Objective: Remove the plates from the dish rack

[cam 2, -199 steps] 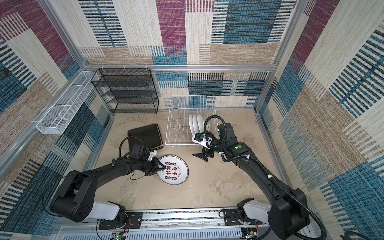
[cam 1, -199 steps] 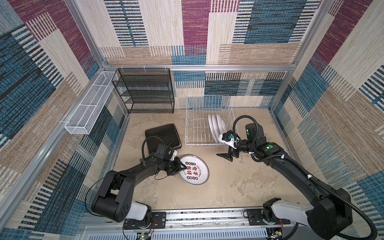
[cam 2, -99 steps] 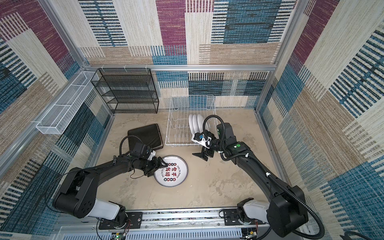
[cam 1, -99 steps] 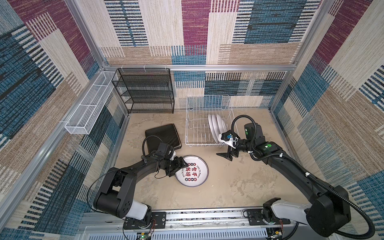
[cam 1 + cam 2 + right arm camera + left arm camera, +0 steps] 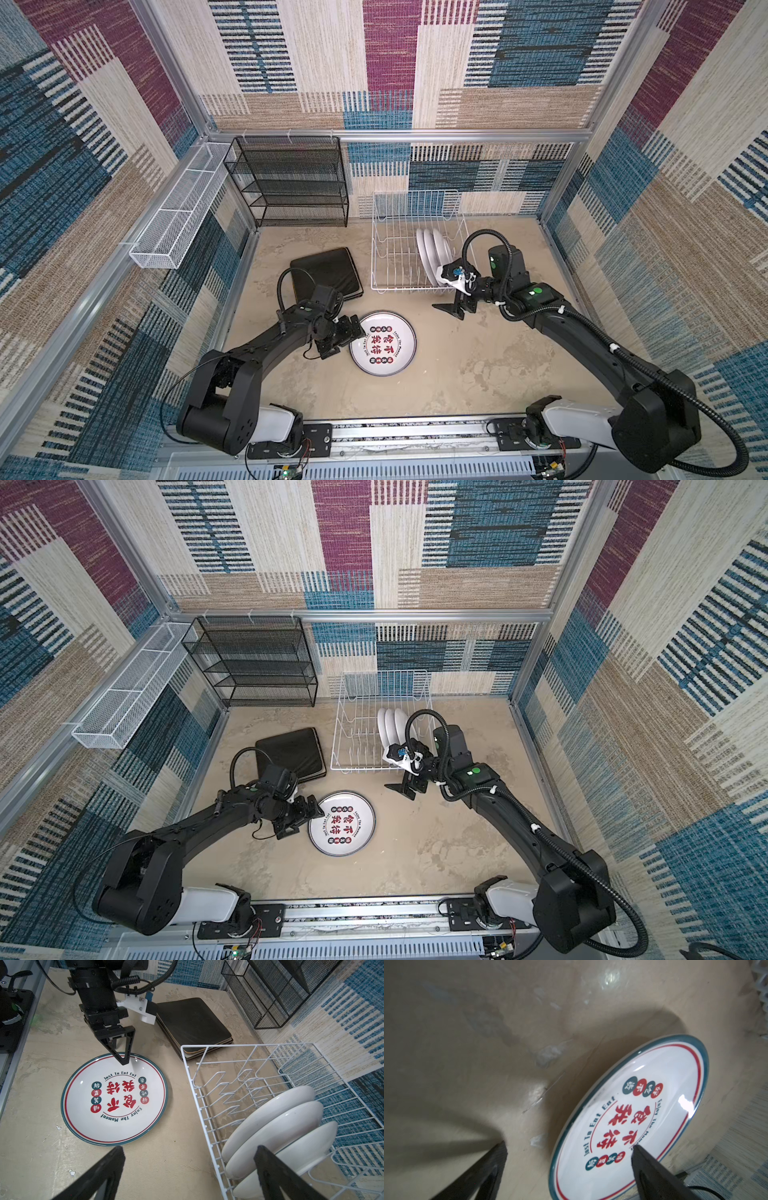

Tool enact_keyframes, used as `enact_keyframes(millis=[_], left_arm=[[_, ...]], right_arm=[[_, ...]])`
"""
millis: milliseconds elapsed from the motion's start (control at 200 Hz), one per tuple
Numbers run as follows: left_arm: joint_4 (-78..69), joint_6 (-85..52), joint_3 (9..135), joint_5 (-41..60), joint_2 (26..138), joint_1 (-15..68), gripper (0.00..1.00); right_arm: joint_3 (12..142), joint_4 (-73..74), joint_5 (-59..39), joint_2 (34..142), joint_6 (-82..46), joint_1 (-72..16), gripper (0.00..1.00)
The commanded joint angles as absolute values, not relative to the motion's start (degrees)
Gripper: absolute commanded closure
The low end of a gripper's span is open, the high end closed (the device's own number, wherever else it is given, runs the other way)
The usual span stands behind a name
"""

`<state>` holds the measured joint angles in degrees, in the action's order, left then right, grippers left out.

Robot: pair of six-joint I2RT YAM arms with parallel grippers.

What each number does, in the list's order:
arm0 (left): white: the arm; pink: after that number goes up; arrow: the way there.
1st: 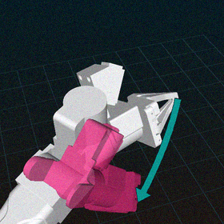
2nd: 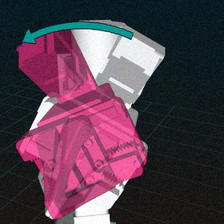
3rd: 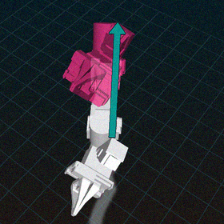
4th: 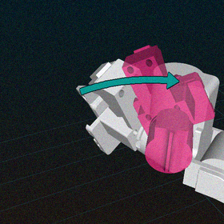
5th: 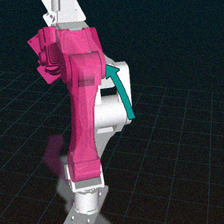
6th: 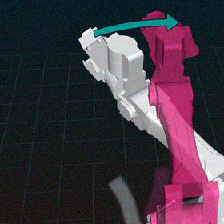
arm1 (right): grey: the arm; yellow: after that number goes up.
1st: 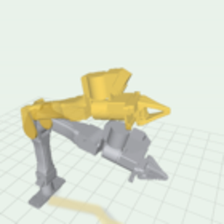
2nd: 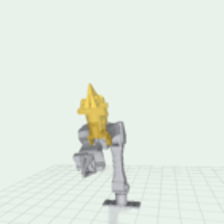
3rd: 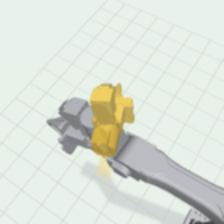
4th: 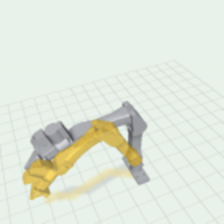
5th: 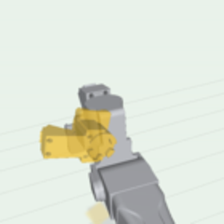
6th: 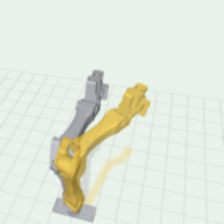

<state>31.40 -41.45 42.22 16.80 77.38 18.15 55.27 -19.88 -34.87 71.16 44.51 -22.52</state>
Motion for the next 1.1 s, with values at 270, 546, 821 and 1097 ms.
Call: enact_keyframes(millis=[270,546,821,1097], left_arm=[[40.77,-32.35,59.74,11.42,68.31,18.12,0.05],[41.13,-31.11,75.58,16.82,75.78,19.08,0.07],[40.67,-33.42,88.82,16.86,88.57,24.75,0.08],[35.32,-38.37,94.40,17.01,98.27,27.97,0.14]], right_arm=[[54.94,-13.58,-30.26,69.61,38.40,-22.41,0.00],[54.00,-10.67,-28.33,68.52,33.68,-21.36,0.00],[52.71,-8.61,-27.74,66.15,24.67,-16.77,0.00],[50.20,-5.66,-28.14,64.29,21.11,-13.08,0.00]])
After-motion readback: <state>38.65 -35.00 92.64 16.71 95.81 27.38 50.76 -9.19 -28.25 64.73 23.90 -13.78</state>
